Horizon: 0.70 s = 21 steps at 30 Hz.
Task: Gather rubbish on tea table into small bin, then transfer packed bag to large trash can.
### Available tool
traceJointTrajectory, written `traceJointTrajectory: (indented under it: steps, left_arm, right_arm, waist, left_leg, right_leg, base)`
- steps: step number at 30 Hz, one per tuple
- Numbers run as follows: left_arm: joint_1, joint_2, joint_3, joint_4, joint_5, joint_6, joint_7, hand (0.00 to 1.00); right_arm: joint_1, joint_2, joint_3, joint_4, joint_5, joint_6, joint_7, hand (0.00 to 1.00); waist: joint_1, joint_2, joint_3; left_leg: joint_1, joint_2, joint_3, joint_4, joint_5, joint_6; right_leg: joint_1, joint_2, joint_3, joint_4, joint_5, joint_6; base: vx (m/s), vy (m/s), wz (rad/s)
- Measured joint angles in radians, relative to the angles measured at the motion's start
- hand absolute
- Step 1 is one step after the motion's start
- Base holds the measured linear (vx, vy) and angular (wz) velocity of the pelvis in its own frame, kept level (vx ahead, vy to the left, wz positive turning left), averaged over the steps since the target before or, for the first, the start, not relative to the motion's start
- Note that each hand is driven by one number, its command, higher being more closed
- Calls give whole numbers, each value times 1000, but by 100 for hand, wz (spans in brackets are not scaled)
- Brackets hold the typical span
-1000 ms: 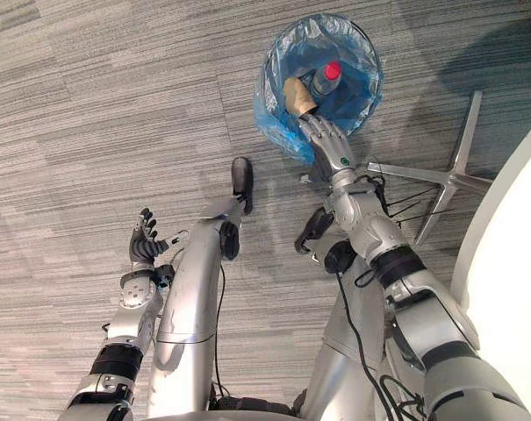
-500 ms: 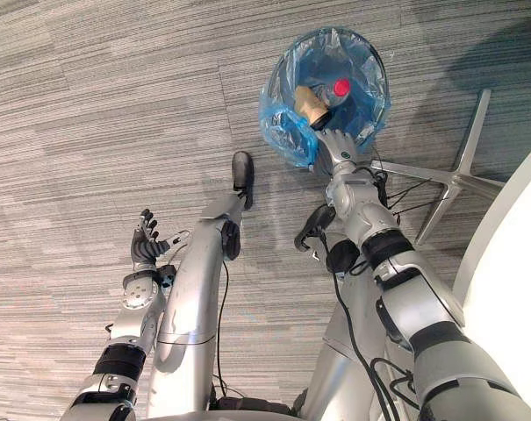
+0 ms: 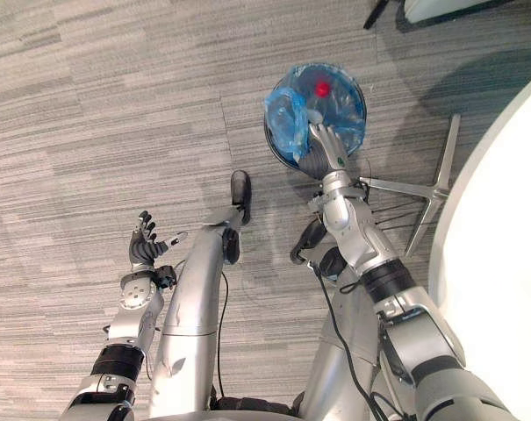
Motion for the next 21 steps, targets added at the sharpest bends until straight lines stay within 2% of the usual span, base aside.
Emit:
traceJointTrajectory:
  steps: [5, 8, 9, 11, 14, 18, 21]
  left_arm:
    - [91, -13, -20, 8, 3, 14, -21, 0]
    - [192, -13, -22, 19, 12, 17, -37, 0]
    - [200, -12, -25, 31, 13, 16, -42, 0]
    - [236, -10, -30, 95, 23, 26, -48, 0]
    - [274, -4, -31, 144, 49, 35, -66, 0]
    - [333, 13, -29, 144, 54, 36, -70, 0]
    - [378, 11, -28, 130, 69, 36, -87, 0]
  right_arm:
    - [176, 104, -38, -154, 116, -7, 9, 100]
    - [309, 168, -47, -221, 200, -30, 33, 100]
    - [332, 176, -53, -228, 215, -41, 38, 100]
    - [389, 202, -64, -227, 251, -53, 56, 100]
    - [422, 203, -81, -218, 280, -65, 94, 100]
    - [432, 202, -108, -218, 321, -69, 131, 100]
    - [434, 200, -109, -223, 358, -85, 162, 100]
  waist:
    - [-9, -4, -3]
    - [-21, -37, -84]
    - [-21, -41, -96]
    - [-23, -43, -163]
    - [-27, -42, -211]
    - [-44, -42, -234]
    - [-44, -29, -271]
  left_leg:
    - [272, -3, 20, -158, 14, 0]
    - [451, -14, 42, -285, 45, 12]
    - [485, -19, 46, -306, 46, 11]
    - [591, -24, 51, -384, 55, 7]
    - [708, -22, 70, -483, 70, 7]
    - [833, -20, 106, -556, 77, 8]
    - [896, -16, 111, -595, 76, 8]
  right_leg:
    - [273, 30, -28, -171, 31, 32]
    - [435, 51, -30, -296, 59, 51]
    - [464, 52, -28, -313, 60, 53]
    - [563, 77, -19, -410, 87, 65]
    - [663, 114, 5, -527, 129, 76]
    - [768, 145, 53, -640, 179, 86]
    - [818, 173, 118, -731, 234, 95]
  base:
    - [83, -62, 1]
    - [180, -58, -5]
    - [212, -46, -9]
    - [241, -41, -22]
    - [166, 13, -34]
    - [124, 40, -49]
    - [62, 37, -66]
